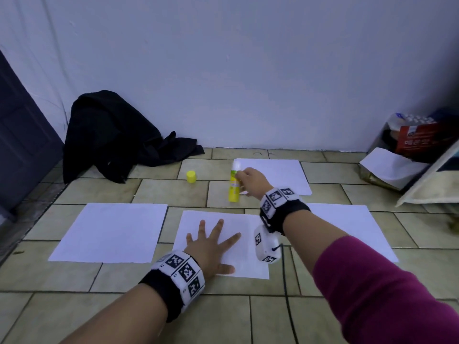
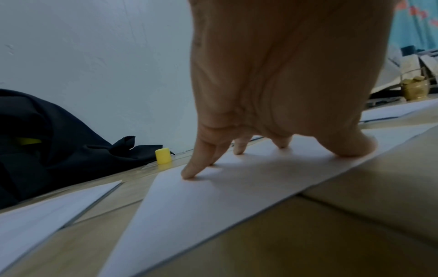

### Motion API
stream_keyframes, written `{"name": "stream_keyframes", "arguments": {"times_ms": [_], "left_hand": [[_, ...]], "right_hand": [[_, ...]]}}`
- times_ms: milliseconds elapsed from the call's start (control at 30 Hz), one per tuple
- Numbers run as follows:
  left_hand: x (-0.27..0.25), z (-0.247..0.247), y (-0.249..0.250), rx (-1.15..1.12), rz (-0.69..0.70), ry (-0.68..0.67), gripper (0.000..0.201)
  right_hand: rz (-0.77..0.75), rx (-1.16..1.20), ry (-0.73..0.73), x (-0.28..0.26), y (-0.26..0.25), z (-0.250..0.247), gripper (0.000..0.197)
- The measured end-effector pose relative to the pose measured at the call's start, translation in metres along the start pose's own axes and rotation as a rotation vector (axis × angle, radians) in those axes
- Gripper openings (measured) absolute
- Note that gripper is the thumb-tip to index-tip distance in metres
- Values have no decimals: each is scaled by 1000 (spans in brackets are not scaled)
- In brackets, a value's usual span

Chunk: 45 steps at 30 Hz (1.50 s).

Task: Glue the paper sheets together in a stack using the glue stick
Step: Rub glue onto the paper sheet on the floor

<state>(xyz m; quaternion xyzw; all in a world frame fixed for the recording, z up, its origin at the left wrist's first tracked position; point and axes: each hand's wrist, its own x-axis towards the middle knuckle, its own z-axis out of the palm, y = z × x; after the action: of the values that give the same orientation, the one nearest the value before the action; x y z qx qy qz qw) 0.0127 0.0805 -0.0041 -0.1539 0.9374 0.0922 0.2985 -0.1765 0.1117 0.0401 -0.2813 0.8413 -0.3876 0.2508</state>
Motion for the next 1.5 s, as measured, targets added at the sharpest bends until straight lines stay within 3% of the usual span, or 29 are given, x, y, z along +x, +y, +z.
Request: {"name": "stream_keyframes", "arguments": {"times_ms": [100,333,567,767,1233,1500], "left_hand": [[-1,-3,6,-38,-23,35,83],[-1,-9,14,-69,-67,35,84],[3,-14,16,-67,-88,27,85],[3,-13,16,-69,-93,27,85],[4,-13,15,-67,-83,26,86],[3,-27,8,-4,-37,-6,75]], "right_hand": [[75,77,41,-13,19,-32,15],[56,71,202,-34,51,-62,26],[-140,-6,127,-46,56,-36,29],[-162,-85,108,-54,58,-29,27],[-287,-265,-110,-110,64,-35,25],[-309,-250,-216,-134,73,-42,23]]}}
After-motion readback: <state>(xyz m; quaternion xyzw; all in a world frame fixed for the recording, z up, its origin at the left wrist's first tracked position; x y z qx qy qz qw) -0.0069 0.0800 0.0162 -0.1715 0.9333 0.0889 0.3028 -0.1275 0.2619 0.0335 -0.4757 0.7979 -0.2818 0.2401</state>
